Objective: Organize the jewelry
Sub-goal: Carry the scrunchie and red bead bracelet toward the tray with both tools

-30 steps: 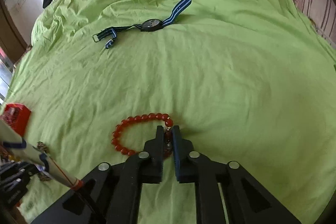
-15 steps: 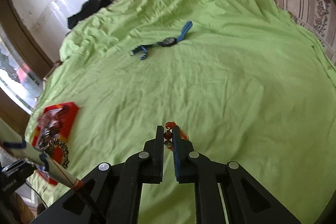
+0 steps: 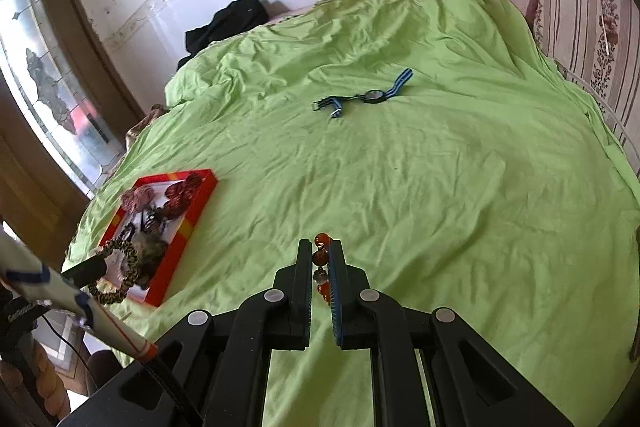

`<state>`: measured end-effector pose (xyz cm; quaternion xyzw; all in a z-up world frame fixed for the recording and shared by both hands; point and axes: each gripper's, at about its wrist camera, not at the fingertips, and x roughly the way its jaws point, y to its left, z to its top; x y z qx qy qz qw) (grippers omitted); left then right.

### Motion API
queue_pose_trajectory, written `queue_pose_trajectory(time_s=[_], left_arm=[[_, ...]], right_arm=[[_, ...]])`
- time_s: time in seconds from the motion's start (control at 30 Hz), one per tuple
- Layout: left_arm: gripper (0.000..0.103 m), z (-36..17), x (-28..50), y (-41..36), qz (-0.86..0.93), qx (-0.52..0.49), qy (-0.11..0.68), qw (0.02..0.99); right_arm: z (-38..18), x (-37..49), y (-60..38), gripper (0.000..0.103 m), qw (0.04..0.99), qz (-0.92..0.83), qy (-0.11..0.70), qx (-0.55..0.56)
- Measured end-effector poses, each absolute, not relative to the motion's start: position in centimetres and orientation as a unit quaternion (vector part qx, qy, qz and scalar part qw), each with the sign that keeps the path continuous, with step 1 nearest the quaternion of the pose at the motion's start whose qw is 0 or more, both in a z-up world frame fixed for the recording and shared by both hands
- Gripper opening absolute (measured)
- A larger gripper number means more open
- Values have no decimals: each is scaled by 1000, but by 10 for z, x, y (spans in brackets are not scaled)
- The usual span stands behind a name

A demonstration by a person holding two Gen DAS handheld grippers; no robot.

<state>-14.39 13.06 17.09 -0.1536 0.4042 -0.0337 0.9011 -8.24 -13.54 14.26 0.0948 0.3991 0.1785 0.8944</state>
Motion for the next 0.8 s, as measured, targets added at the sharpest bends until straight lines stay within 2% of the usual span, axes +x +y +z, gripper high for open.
queue_pose_trajectory(time_s=[0.2,0.43,0.8], left_arm=[[13,176,-168,137,-8,-138,390,910],[13,184,-186,125,30,-73,366,927],[13,187,-196,115,58,-30,355,932]], right_arm=[[143,-111,-122,8,896,182,397,84],[139,-138,-109,8,896,190,395,73],[140,-152,-106,8,897,190,392,75]])
